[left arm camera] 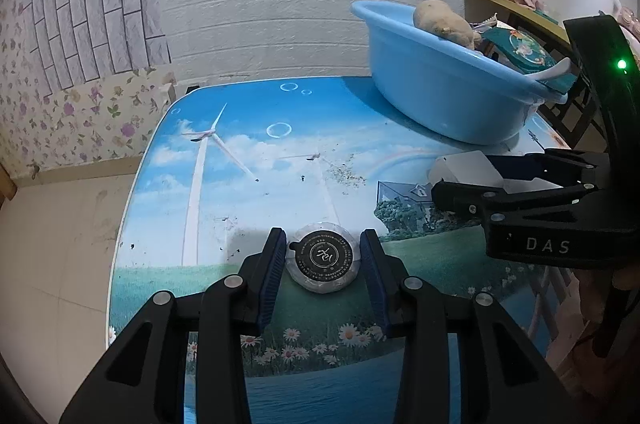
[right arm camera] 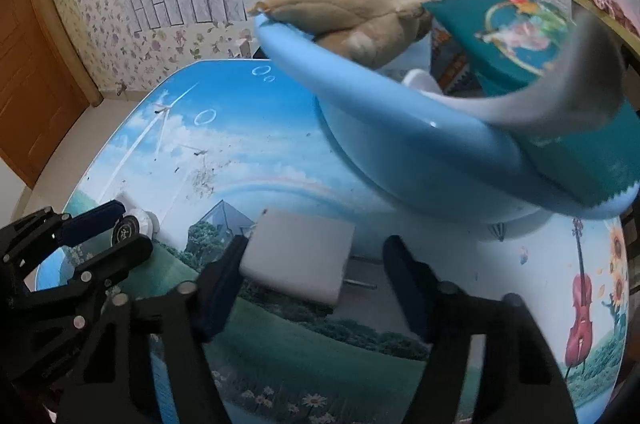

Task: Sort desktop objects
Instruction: 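Grasp the round disc with the left gripper while the right grasps the white charger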

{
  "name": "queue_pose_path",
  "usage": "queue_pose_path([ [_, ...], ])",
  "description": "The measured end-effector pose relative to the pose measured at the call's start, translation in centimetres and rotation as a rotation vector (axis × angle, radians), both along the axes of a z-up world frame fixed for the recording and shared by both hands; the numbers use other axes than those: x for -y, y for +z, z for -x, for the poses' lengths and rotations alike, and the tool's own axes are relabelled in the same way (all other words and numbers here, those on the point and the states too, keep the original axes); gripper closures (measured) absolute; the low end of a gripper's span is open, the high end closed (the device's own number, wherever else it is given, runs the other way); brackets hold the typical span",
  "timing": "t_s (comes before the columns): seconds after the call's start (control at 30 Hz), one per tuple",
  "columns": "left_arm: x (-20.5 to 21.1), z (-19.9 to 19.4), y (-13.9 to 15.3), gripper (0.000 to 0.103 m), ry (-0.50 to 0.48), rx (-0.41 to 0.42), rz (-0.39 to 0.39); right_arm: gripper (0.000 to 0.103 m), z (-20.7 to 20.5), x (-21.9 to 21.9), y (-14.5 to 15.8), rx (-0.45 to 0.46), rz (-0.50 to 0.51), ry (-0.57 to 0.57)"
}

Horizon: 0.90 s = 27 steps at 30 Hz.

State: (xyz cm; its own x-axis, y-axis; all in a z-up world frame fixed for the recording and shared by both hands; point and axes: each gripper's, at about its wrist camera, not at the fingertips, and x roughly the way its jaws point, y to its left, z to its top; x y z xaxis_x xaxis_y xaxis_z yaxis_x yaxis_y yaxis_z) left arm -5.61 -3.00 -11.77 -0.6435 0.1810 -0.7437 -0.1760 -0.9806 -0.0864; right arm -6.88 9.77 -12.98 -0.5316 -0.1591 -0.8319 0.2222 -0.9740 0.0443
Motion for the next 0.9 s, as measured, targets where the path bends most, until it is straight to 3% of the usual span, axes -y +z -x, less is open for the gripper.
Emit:
queue_pose_path([
  [0.53,-1.5,-0.8,2.3,0.066,0.002,-0.03,-0.008,0.04,-2.5,-2.0,2.1,-0.012,0.038,0.053],
  [0.9,-4.7,-1.6,4.2,0.066,-0.027,-0.036,-0.023,0.04,-4.6,-6.1,3.5,-0.042,0.058,0.025],
])
